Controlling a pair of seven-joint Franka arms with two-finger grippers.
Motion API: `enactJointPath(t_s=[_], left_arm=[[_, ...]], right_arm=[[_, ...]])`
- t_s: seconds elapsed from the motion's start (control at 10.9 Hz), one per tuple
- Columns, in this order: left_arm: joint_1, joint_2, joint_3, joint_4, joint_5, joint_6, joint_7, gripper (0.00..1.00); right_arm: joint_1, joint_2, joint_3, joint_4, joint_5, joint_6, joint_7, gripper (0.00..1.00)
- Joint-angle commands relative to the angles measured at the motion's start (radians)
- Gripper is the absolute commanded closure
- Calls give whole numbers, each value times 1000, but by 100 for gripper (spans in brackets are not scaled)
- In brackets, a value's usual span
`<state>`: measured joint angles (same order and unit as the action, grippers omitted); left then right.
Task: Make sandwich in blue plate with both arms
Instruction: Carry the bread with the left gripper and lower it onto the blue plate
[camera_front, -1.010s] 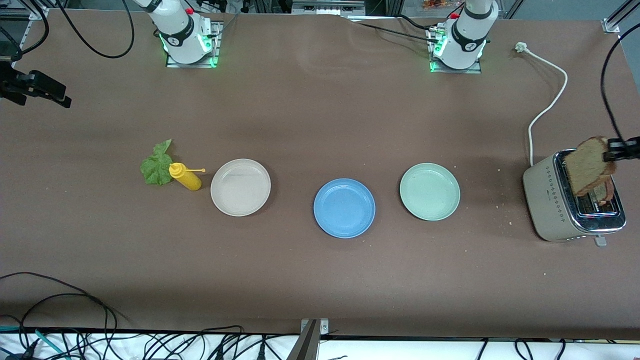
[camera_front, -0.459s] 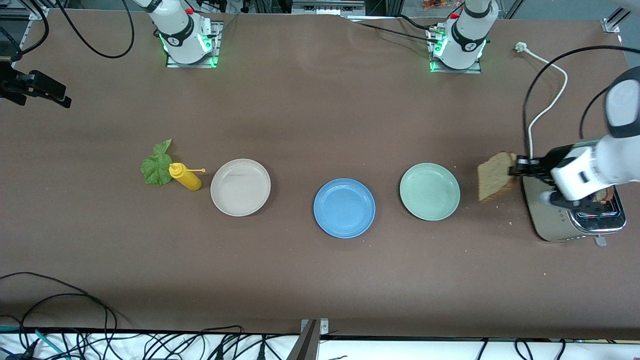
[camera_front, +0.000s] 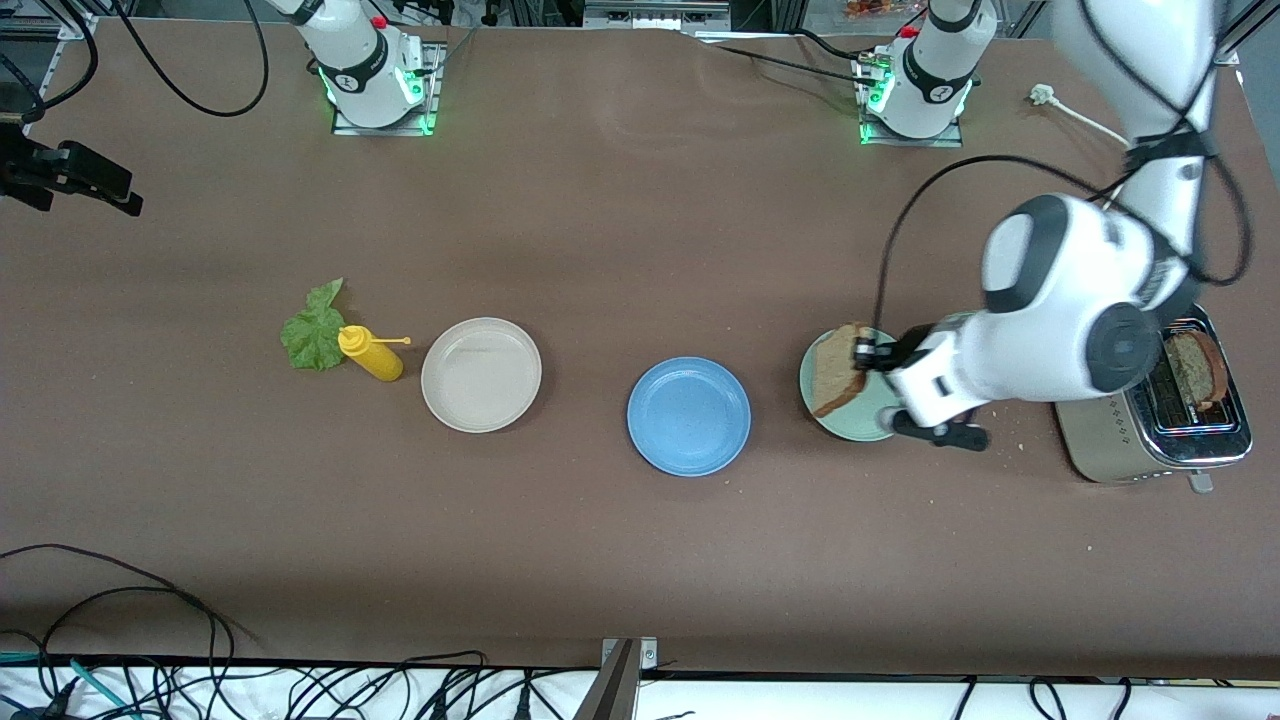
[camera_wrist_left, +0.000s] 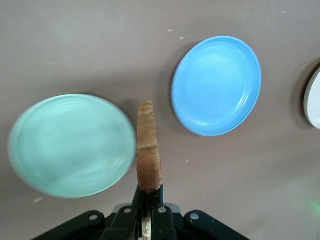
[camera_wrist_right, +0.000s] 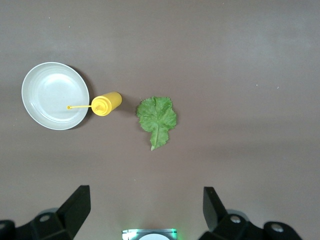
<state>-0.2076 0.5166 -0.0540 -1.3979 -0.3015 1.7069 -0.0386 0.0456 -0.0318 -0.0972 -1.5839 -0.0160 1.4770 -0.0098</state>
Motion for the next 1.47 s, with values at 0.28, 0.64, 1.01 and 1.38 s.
enactJointPath(t_s=[0.28,0.64,1.01,1.38], left_arm=[[-117,173,25,120,-343,129,-159,100],[-165,249,26,166,-455,223,-156,100],[-200,298,28,165,-453,283,-141,100],[-194,303,49,165,-450,281,-129,100]], right_arm=[[2,-8,-2,-4,-5,0,8,0],[2,-7,-1,-4,-5,2,8,0],[2,-7,-2,-4,-5,-4,8,0],[2,-7,-2,-4,-5,-3,8,0]])
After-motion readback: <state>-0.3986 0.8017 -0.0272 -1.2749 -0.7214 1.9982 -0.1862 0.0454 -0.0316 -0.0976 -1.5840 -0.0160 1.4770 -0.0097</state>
